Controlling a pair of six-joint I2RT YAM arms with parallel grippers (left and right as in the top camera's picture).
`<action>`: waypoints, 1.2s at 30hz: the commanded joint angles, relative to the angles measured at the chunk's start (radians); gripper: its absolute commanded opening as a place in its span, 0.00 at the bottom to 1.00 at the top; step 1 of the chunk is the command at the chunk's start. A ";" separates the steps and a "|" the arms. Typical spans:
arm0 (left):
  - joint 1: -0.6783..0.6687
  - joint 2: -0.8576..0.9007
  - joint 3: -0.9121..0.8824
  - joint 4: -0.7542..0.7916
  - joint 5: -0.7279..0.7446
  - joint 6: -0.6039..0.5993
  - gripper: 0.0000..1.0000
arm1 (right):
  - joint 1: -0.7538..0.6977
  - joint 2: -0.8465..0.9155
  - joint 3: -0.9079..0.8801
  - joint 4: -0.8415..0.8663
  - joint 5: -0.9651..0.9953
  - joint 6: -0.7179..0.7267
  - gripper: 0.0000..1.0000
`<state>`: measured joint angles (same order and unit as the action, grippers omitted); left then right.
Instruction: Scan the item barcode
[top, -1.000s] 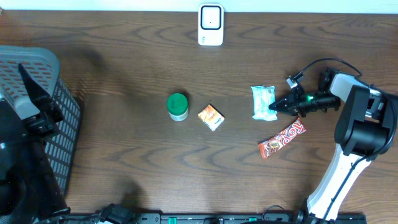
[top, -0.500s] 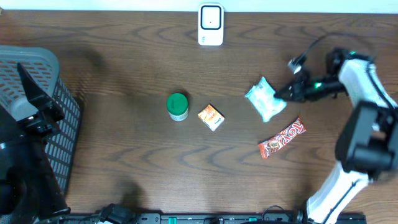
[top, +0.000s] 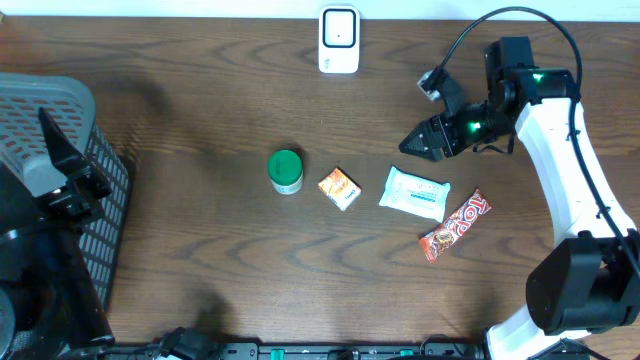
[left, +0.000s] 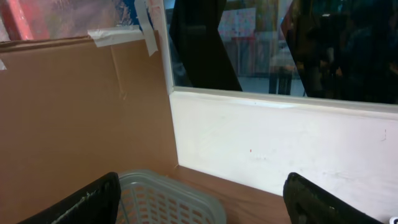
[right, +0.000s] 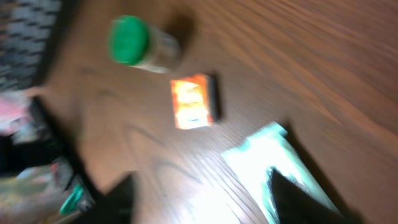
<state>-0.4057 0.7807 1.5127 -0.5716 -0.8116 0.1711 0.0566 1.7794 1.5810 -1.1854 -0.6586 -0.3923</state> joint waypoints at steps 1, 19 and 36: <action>0.003 -0.002 -0.004 0.000 -0.012 -0.017 0.84 | -0.013 0.009 -0.003 0.003 0.243 0.204 0.99; 0.003 0.006 -0.004 -0.084 -0.012 -0.098 0.84 | 0.085 0.001 -0.291 0.151 0.504 0.446 0.99; 0.003 0.006 -0.004 -0.151 -0.012 -0.098 0.84 | 0.544 0.001 -0.526 0.348 1.130 0.665 0.99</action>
<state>-0.4057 0.7845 1.5127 -0.7113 -0.8116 0.0784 0.5774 1.7916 1.1221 -0.8833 0.3473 0.2352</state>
